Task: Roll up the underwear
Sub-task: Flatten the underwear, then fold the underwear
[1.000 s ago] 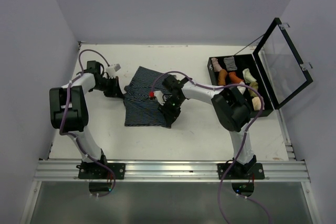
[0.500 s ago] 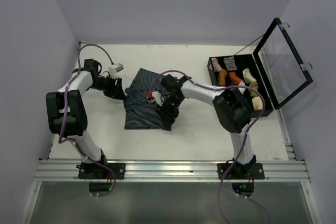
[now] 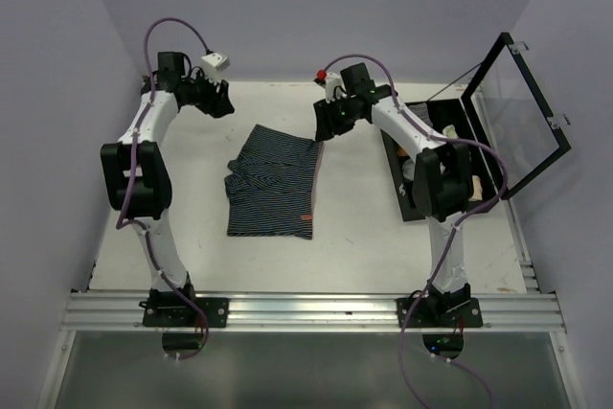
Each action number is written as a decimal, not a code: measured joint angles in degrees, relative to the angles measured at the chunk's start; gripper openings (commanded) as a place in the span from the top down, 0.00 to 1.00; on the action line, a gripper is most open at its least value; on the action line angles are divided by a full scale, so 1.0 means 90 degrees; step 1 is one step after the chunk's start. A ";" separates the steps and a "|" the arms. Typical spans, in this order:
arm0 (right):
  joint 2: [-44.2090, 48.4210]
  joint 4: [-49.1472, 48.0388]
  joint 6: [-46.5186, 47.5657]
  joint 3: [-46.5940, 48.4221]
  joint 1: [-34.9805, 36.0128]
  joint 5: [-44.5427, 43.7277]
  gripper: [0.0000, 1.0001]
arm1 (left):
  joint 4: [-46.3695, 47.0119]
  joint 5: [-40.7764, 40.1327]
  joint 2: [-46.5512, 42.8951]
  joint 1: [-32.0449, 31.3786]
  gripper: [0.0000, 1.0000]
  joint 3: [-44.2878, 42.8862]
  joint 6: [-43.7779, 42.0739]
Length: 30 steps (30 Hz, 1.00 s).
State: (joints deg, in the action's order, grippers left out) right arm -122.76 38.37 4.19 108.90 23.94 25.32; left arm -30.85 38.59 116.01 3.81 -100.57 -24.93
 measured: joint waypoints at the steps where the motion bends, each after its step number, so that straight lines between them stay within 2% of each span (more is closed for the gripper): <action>1: -0.0114 -0.0126 -0.0209 -0.0002 -0.0041 -0.0192 0.53 | 0.0143 -0.0068 0.0233 -0.0080 0.43 -0.0143 0.0138; 6: -0.0624 -0.0767 -0.1042 -0.0272 -0.0148 -0.0622 0.53 | 0.0809 -0.0216 0.1270 -0.0437 0.43 -0.0561 0.0848; 13: -0.1071 -0.1086 -0.1515 -0.0379 -0.0245 -0.0874 0.51 | 0.1341 -0.0168 0.2101 -0.0622 0.43 -0.0940 0.1455; 20: -0.1132 -0.1333 -0.1775 -0.0376 -0.0311 -0.0743 0.51 | 0.1554 -0.0063 0.2412 -0.0641 0.44 -0.1105 0.1702; 30: -0.1326 -0.1702 -0.1950 -0.0325 -0.0406 0.0034 0.53 | 0.1311 0.0126 0.2586 -0.0656 0.52 -0.1081 0.1770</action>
State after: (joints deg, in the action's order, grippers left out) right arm -134.69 23.05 -13.37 105.97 20.29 25.63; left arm -19.05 39.72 139.28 -2.09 -110.30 -8.99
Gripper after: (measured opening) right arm 0.480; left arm 0.502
